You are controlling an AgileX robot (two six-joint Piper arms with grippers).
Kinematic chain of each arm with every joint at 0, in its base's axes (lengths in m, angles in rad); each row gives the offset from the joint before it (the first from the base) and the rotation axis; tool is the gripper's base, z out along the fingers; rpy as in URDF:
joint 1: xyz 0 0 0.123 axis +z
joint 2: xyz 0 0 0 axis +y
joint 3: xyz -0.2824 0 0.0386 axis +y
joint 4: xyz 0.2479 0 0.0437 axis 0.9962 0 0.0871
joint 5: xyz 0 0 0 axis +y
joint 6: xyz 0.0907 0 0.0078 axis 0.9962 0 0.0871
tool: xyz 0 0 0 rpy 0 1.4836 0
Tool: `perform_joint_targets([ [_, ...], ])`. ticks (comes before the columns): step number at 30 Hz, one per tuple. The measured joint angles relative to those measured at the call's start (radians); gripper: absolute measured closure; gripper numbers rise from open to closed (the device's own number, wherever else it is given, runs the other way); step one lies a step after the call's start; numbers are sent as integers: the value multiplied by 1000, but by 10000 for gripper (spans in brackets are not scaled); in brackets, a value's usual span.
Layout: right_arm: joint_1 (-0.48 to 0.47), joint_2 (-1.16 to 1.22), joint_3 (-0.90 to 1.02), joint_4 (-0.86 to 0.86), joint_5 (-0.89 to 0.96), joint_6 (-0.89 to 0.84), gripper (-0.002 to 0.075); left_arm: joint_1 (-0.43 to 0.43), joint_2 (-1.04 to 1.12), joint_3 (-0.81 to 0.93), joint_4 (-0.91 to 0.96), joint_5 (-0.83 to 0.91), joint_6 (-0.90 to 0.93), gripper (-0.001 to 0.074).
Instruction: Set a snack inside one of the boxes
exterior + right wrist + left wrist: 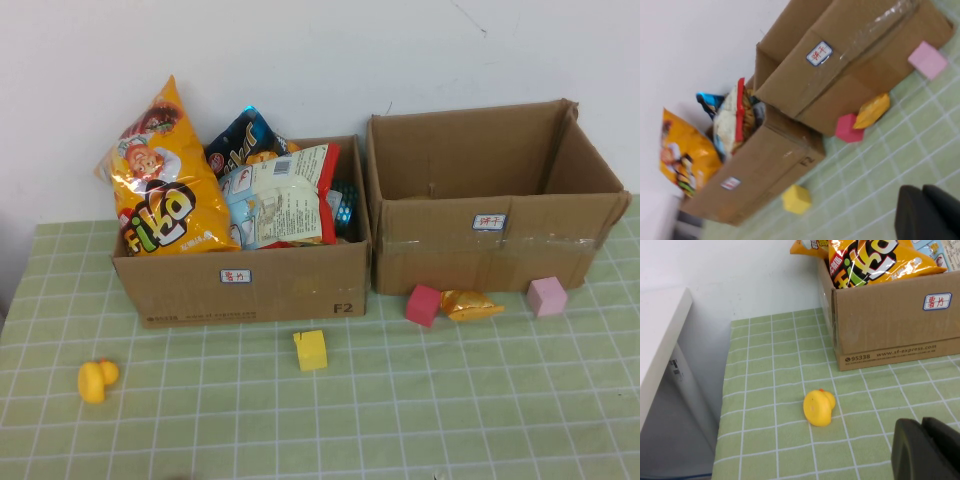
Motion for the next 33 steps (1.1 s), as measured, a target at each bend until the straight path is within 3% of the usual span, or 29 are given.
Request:
perform_joint_targets([
  [6,0,8,-88,-17,8,-284,728,0,0,0,0,0,0,738],
  [10,0,166,-300,-107,25,-503,728,0,0,0,0,2,0,738],
  [15,0,403,-500,-246,104,-642,728,0,0,0,0,2,0,738],
  [24,0,704,-642,-363,149,-736,728,0,0,0,0,2,0,738],
  [29,2,807,-644,-337,71,-736,728,0,0,0,0,4,0,738],
  [33,62,921,-644,-320,-32,-736,728,0,0,0,0,4,0,738],
])
